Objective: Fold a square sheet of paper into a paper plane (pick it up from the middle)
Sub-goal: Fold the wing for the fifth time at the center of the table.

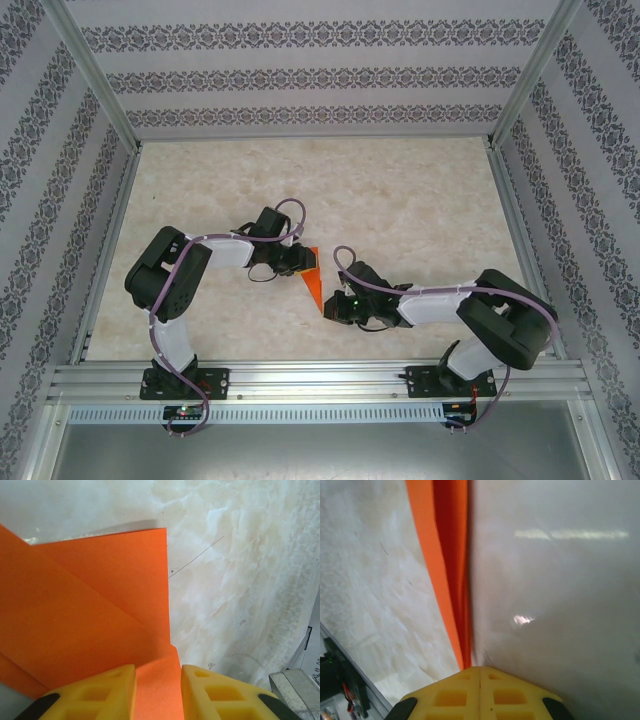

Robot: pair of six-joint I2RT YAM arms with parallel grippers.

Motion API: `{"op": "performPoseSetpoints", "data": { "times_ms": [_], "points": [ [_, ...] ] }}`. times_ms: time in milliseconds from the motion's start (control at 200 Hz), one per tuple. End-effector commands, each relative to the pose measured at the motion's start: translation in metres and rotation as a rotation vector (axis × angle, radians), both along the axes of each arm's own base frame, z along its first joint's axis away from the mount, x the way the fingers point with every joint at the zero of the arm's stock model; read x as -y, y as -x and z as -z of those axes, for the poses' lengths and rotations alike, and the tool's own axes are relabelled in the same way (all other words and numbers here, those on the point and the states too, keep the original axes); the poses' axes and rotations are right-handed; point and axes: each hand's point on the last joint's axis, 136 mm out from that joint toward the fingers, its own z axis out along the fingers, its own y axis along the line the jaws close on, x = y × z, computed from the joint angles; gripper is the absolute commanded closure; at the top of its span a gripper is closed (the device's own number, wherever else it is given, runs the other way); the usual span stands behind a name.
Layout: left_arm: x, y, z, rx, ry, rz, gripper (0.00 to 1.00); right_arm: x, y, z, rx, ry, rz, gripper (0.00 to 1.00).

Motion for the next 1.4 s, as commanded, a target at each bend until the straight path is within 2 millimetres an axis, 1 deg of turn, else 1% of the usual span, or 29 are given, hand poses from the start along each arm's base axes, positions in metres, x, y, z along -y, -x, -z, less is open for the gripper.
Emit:
{"op": "performPoseSetpoints", "data": {
  "times_ms": [0, 110, 175, 215, 315, 355, 420, 485, 545, 619, 694, 784, 904, 974, 1219, 1394],
  "points": [
    [-0.017, 0.01, 0.045, -0.036, -0.128, -0.004, 0.68, 0.024, 0.015, 0.002, -0.041, 0.145, -0.027, 0.93],
    [-0.016, 0.011, 0.044, -0.036, -0.122, -0.001, 0.68, 0.012, -0.01, -0.03, 0.053, 0.094, 0.004, 0.93],
    [-0.016, 0.01, 0.043, -0.035, -0.119, -0.001, 0.67, 0.002, -0.023, -0.044, 0.098, 0.047, 0.024, 0.92],
    [-0.015, 0.011, 0.043, -0.034, -0.115, 0.001, 0.67, -0.006, -0.029, -0.048, 0.112, 0.019, 0.028, 0.91],
    [-0.015, 0.01, 0.042, -0.035, -0.109, 0.001, 0.67, -0.029, -0.043, -0.052, 0.116, -0.053, 0.026, 0.91],
    [-0.014, 0.01, 0.042, -0.034, -0.108, 0.001, 0.67, -0.035, -0.049, -0.05, 0.12, -0.065, 0.036, 0.91],
    [-0.014, 0.01, 0.039, -0.031, -0.103, -0.001, 0.67, -0.041, -0.056, -0.042, 0.11, -0.072, 0.045, 0.91],
    [-0.013, 0.01, 0.038, -0.028, -0.101, 0.0, 0.67, -0.039, -0.057, -0.027, 0.086, -0.045, 0.052, 0.92],
    [-0.013, 0.009, 0.036, -0.027, -0.099, -0.001, 0.67, -0.033, -0.051, -0.006, 0.046, 0.001, 0.051, 0.92],
    [-0.012, 0.009, 0.035, -0.024, -0.094, 0.002, 0.66, -0.026, -0.037, 0.015, -0.016, 0.023, 0.043, 0.93],
    [-0.012, 0.007, 0.031, -0.014, -0.092, 0.006, 0.66, -0.016, -0.022, 0.029, -0.05, 0.061, 0.031, 0.94],
    [-0.014, 0.003, 0.027, 0.009, -0.116, 0.006, 0.66, -0.006, -0.004, 0.041, -0.091, 0.09, 0.006, 0.96],
    [-0.019, -0.008, 0.024, 0.042, -0.147, 0.003, 0.66, 0.006, 0.011, 0.051, -0.12, 0.111, -0.003, 0.97],
    [-0.024, -0.016, 0.022, 0.052, -0.143, -0.018, 0.66, 0.008, 0.015, 0.053, -0.131, 0.111, -0.014, 0.98],
    [-0.031, -0.044, 0.007, 0.113, -0.112, -0.042, 0.64, 0.01, 0.017, 0.059, -0.143, 0.126, -0.027, 0.99],
    [-0.04, -0.059, 0.003, 0.13, -0.1, -0.068, 0.62, 0.01, 0.021, 0.064, -0.162, 0.132, -0.032, 0.99]
  ]
}}
